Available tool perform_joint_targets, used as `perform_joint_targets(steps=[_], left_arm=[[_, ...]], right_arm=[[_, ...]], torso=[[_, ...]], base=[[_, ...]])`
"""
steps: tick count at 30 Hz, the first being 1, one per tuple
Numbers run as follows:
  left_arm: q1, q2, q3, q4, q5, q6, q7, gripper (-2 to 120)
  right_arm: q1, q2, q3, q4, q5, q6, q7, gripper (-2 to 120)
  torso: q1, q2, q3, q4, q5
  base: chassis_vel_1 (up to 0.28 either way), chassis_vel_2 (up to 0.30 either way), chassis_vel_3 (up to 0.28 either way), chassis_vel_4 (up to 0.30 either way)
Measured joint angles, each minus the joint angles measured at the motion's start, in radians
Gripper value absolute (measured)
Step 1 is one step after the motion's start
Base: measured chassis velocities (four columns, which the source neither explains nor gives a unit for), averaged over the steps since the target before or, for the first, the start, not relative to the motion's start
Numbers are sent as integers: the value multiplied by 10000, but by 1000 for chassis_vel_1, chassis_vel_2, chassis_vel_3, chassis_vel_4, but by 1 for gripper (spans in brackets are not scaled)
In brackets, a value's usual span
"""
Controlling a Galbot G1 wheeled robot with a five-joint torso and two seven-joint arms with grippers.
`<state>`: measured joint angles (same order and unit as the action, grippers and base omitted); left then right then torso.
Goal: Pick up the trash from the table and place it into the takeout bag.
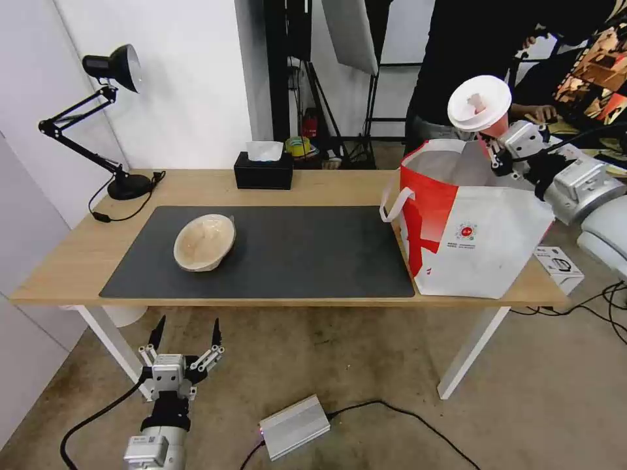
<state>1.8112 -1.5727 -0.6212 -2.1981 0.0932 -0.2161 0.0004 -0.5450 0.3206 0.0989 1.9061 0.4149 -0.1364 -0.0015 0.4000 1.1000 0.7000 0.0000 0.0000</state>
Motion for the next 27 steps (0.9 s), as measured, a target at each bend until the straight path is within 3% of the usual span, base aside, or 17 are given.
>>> perform_joint_targets(steps=[16, 24, 27], left_arm=[[-1, 10, 26, -6, -12, -8, 3, 100], [-18, 69, 10, -3, -76, -11, 2, 100], [-18, 62, 12, -3, -81, -11, 2, 100]], right_arm=[[-26, -577, -57, -51, 161, 623, -676, 3], [601, -654, -246, -421, 1108, 798, -2219, 3], [932, -597, -608, -565, 1127, 796, -2358, 3]], torso=[[0, 0, 0, -1, 0], [0, 0, 0, -1, 0], [0, 0, 0, 0, 1]], base=[[0, 0, 0, 0], [0, 0, 0, 0], [0, 0, 0, 0]])
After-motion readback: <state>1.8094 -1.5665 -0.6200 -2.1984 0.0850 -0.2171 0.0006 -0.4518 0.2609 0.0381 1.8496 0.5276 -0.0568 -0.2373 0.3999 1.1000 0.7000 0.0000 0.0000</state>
